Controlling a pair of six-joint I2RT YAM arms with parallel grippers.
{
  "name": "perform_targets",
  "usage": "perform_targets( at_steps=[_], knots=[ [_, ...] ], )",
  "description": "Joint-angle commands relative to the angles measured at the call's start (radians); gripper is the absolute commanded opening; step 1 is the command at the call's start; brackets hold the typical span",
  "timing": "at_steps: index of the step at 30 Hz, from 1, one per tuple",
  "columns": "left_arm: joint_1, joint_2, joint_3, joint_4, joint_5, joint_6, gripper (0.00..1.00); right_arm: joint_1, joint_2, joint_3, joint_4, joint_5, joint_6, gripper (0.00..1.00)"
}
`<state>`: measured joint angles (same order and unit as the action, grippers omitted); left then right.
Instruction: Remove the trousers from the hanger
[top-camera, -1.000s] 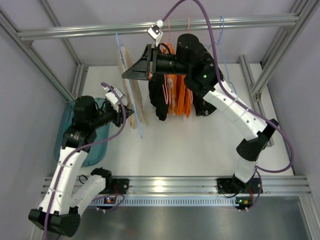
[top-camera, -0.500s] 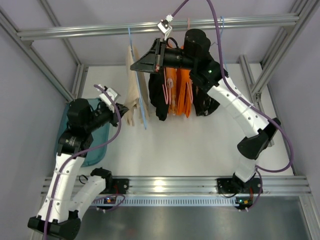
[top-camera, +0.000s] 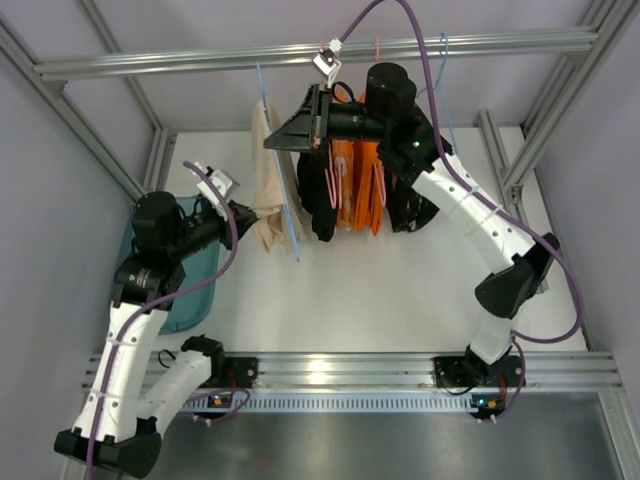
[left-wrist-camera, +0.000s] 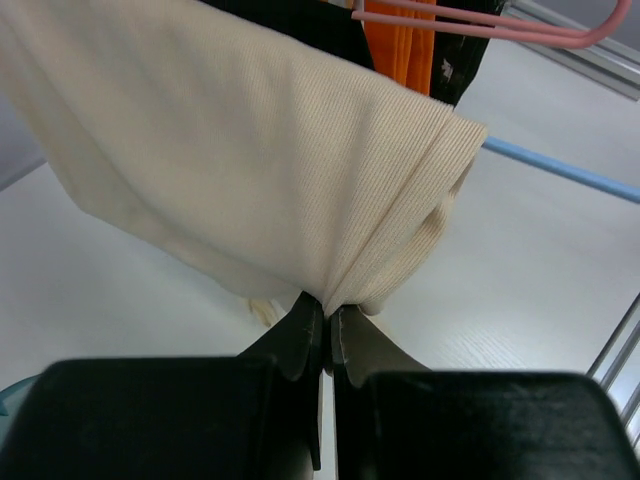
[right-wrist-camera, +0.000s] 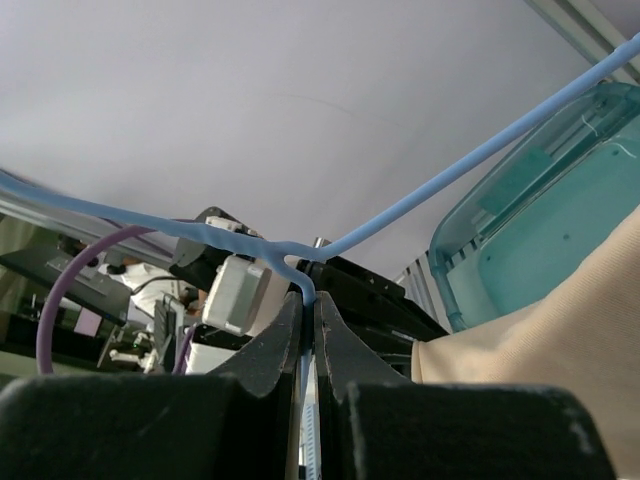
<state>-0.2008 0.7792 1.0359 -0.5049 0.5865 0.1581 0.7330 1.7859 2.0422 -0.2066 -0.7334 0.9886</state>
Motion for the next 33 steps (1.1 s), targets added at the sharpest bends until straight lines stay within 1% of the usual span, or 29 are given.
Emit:
perform_targets(
  at_steps=[1, 5, 8, 9, 11, 12, 14, 15, 16, 18, 19, 22, 23, 25, 26, 27, 29, 31, 32, 33],
  knots=[
    [0.003, -0.011, 0.055, 0.028, 0.003, -0.047, 0.0, 0.006, -0.08, 0.016, 0.125, -0.021, -0.03, 0.0],
    [0.003, -0.02, 0.096, 0.037, -0.051, -0.124, 0.0, 0.005, -0.095, -0.011, 0.104, -0.017, -0.06, 0.0],
    [0.009, 0.002, 0.194, 0.037, -0.065, -0.21, 0.0, -0.004, -0.106, -0.049, 0.072, -0.011, -0.097, 0.0],
    [0.017, 0.012, 0.264, 0.037, -0.065, -0.248, 0.0, -0.007, -0.108, -0.062, 0.064, -0.006, -0.106, 0.0],
    [0.026, 0.046, 0.338, 0.037, -0.079, -0.285, 0.0, -0.017, -0.114, -0.091, 0.046, 0.0, -0.143, 0.0],
    [0.037, 0.058, 0.425, 0.037, -0.088, -0.316, 0.0, -0.017, -0.117, -0.102, 0.03, 0.002, -0.156, 0.0],
    [0.05, 0.1, 0.516, 0.037, -0.126, -0.336, 0.0, -0.018, -0.123, -0.138, 0.019, 0.008, -0.18, 0.0],
    [0.058, 0.129, 0.602, 0.037, -0.145, -0.345, 0.0, -0.015, -0.126, -0.161, 0.01, 0.011, -0.192, 0.0],
    [0.063, 0.129, 0.654, 0.037, -0.163, -0.347, 0.0, -0.015, -0.126, -0.162, 0.0, 0.014, -0.203, 0.0],
    [0.072, 0.181, 0.74, 0.039, -0.232, -0.341, 0.0, -0.015, -0.132, -0.191, -0.014, 0.022, -0.222, 0.0],
    [0.072, 0.218, 0.838, 0.04, -0.249, -0.339, 0.0, -0.011, -0.135, -0.21, -0.023, 0.022, -0.235, 0.0],
    [0.072, 0.278, 0.973, 0.068, -0.283, -0.345, 0.0, 0.006, -0.138, -0.238, -0.045, 0.034, -0.269, 0.0],
    [0.072, 0.322, 1.068, 0.075, -0.289, -0.35, 0.0, 0.012, -0.137, -0.258, -0.053, 0.037, -0.278, 0.0],
    [0.072, 0.367, 1.154, 0.097, -0.31, -0.365, 0.0, 0.034, -0.132, -0.275, -0.071, 0.051, -0.313, 0.0],
    [0.072, 0.406, 1.234, 0.103, -0.318, -0.367, 0.0, 0.042, -0.128, -0.29, -0.086, 0.057, -0.324, 0.0],
    [0.072, 0.42, 1.26, 0.112, -0.332, -0.362, 0.0, 0.048, -0.122, -0.298, -0.092, 0.063, -0.335, 0.0],
    [0.072, 0.451, 1.312, 0.143, -0.41, -0.338, 0.0, 0.062, -0.109, -0.318, -0.112, 0.074, -0.367, 0.0],
    [0.072, 0.456, 1.32, 0.189, -0.48, -0.315, 0.0, 0.069, -0.105, -0.333, -0.123, 0.077, -0.392, 0.0],
    [0.072, 0.459, 1.32, 0.201, -0.554, -0.301, 0.0, 0.072, -0.097, -0.349, -0.128, 0.077, -0.399, 0.0],
    [0.072, 0.459, 1.322, 0.213, -0.577, -0.269, 0.0, 0.074, -0.094, -0.353, -0.137, 0.078, -0.41, 0.0]
  ],
)
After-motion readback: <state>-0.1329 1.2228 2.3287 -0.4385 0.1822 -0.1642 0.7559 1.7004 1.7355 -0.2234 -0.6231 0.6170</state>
